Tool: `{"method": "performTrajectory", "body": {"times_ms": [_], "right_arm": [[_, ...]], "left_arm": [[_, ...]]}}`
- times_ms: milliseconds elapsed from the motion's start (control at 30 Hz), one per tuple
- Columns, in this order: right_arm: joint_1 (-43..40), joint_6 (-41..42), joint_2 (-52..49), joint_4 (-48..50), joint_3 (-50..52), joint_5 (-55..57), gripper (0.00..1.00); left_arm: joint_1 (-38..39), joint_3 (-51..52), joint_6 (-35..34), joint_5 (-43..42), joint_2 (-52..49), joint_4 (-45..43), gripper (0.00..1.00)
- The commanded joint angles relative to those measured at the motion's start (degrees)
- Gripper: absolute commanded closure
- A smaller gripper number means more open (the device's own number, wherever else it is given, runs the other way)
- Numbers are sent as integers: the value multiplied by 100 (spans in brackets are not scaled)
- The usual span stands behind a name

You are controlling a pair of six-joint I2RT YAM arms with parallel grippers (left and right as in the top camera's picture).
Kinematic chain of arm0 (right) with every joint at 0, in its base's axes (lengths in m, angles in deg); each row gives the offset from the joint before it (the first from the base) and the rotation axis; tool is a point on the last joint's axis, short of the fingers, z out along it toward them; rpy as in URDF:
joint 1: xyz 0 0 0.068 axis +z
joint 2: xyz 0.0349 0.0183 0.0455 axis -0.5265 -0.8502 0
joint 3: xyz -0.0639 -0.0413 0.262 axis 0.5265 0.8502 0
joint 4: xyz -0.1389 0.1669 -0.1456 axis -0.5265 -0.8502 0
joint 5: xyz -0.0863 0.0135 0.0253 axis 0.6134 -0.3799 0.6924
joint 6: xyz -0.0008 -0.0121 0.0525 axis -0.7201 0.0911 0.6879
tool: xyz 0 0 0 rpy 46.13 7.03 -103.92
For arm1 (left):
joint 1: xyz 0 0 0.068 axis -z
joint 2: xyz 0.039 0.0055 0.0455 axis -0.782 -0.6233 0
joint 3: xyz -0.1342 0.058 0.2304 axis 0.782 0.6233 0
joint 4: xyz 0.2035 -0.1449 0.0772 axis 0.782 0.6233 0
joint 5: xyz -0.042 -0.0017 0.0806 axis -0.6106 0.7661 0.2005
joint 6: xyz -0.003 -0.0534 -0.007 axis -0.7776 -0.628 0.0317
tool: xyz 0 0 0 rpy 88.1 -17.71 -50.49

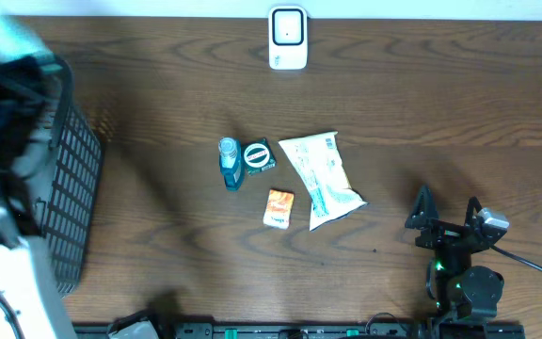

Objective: Scan the item barcode
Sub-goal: 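Grasp the green Zappy wipes packet and lift it out, then carry the wipes packet right and release it near the right gripper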

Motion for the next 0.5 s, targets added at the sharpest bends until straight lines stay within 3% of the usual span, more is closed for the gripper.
{"method": "performTrajectory", "body": {"times_ms": [0,167,300,467], "right_arm": [[20,-85,26,-20,4,13,1],[20,-85,26,-20,4,13,1],[20,-85,26,-20,4,13,1],[20,-87,26,-20,4,13,1]], "left_arm": [[1580,-87,804,529,57,33,93],[3797,-87,1360,1480,-557,4,93],[5243,-87,1493,2457,-1604,-166,93],[6024,-87,1287,2516,-2903,-1062,93]]}}
